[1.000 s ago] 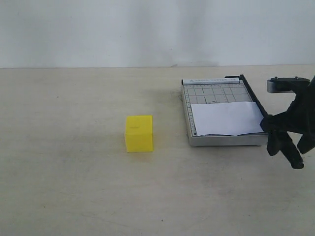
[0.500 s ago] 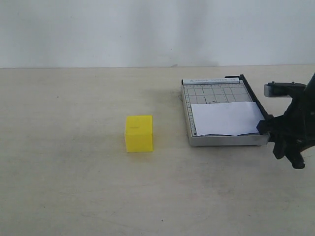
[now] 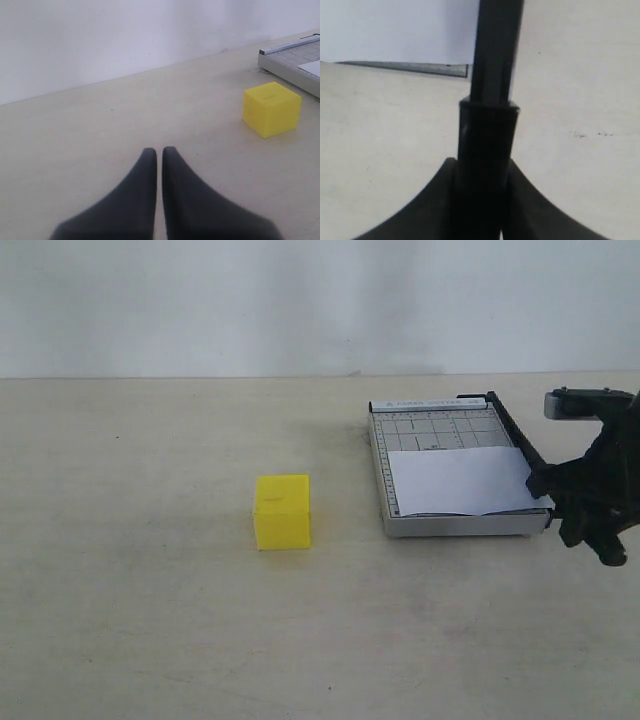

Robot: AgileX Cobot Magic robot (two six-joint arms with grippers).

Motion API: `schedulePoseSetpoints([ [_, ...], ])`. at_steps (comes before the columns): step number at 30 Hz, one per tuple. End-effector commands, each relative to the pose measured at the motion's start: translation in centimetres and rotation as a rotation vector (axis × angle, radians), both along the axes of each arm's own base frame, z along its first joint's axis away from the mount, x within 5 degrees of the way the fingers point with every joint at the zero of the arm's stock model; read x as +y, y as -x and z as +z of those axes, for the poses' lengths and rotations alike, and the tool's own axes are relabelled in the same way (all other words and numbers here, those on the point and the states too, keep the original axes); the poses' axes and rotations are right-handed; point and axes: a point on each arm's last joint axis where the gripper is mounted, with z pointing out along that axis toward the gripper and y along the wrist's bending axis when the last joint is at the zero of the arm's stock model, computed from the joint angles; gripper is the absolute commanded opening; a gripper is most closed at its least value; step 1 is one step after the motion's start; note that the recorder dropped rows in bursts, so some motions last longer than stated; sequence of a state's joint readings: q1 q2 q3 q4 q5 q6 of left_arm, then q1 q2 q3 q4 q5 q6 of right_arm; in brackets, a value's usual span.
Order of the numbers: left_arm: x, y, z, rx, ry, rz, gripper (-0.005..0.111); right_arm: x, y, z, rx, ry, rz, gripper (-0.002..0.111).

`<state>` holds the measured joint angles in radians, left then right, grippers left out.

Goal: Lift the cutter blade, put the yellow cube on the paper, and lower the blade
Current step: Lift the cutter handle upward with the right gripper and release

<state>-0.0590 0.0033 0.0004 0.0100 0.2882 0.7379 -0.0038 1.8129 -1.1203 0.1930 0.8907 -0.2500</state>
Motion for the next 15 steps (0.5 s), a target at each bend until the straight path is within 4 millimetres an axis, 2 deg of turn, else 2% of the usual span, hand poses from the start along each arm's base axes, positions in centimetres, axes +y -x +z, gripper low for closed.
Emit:
schedulePoseSetpoints([
  [1, 0.0, 0.0, 0.1, -0.008, -0.003, 0.002, 0.004, -0.3, 0.3, 3.6, -0.149, 0.029, 0.044, 0.001],
  [7, 0.0, 0.0, 0.1, -0.008, -0.003, 0.002, 0.004, -0.3, 0.8, 6.2, -0.253, 0.034, 0.038, 0.001],
  [13, 0.0, 0.0, 0.1, -0.008, -0.003, 0.002, 0.004, -0.4, 1.3, 10.1, -0.471, 0.049, 0.018, 0.001],
  [15, 0.0, 0.0, 0.1, -0.008, -0.003, 0.002, 0.004, -0.4, 1.6, 10.6, -0.487, 0.049, 0.018, 0.002],
])
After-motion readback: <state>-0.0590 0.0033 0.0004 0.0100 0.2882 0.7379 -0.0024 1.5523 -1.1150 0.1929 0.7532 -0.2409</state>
